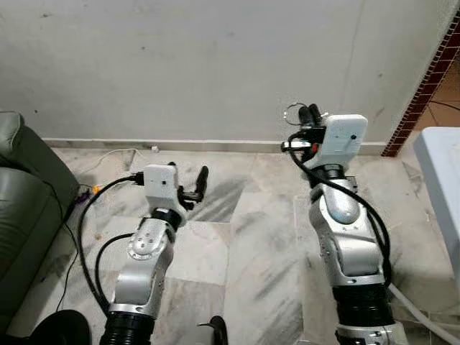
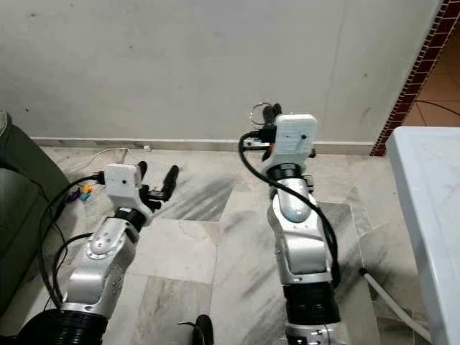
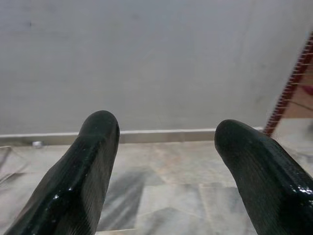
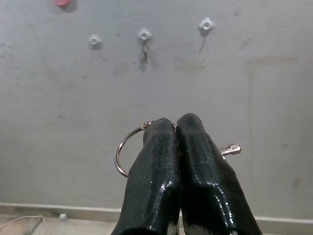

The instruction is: Hang keys on a hook

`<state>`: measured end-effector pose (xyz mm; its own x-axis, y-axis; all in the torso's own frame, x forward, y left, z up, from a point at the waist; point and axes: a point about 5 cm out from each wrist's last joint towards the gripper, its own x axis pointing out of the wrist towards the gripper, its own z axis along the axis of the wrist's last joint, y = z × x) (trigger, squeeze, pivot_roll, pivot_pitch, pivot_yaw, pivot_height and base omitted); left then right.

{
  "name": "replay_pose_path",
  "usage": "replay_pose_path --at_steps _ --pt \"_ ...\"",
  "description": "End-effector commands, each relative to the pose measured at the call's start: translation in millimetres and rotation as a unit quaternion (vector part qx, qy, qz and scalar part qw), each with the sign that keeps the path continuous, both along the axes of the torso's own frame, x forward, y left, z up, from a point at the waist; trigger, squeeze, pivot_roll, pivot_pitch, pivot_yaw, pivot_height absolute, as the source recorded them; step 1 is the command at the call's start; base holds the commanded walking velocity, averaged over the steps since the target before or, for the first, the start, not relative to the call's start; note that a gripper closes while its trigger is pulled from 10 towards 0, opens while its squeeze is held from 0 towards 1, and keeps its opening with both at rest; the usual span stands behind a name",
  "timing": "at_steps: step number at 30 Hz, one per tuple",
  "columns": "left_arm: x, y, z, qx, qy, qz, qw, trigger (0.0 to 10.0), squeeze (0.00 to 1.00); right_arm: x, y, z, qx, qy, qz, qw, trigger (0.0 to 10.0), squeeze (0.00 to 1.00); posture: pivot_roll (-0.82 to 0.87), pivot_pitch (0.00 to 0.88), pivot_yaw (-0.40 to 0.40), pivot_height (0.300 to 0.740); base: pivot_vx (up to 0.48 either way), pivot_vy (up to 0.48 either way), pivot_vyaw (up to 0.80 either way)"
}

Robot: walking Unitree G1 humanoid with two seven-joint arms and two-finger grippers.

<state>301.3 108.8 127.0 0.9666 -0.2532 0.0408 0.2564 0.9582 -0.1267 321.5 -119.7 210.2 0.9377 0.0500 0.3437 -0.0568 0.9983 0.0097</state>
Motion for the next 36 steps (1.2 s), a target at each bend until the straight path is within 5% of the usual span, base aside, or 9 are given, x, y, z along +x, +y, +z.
replay_pose_path --at_steps 1,17,36 --pt "-0.1 9.3 -2.0 0.005 0.002 0.01 1.0 10.0 0.0 -0.3 8.8 2.6 0.004 -0.005 0.017 1.0 10.0 0.0 0.01 0.156 0.116 0.74 0.0 0.0 0.0" --pt "1.8 10.5 -2.4 0.002 0.007 0.013 1.0 10.0 0.0 0.8 12.3 2.2 0.005 -0.005 0.021 1.0 10.0 0.0 0.01 0.149 0.118 0.74 0.0 0.0 0.0" --pt "1.9 9.3 -4.4 0.007 0.013 0.008 1.0 10.0 0.0 0.3 11.3 0.7 0.004 -0.004 0.016 1.0 10.0 0.0 0.01 0.146 0.122 0.74 0.0 0.381 0.0"
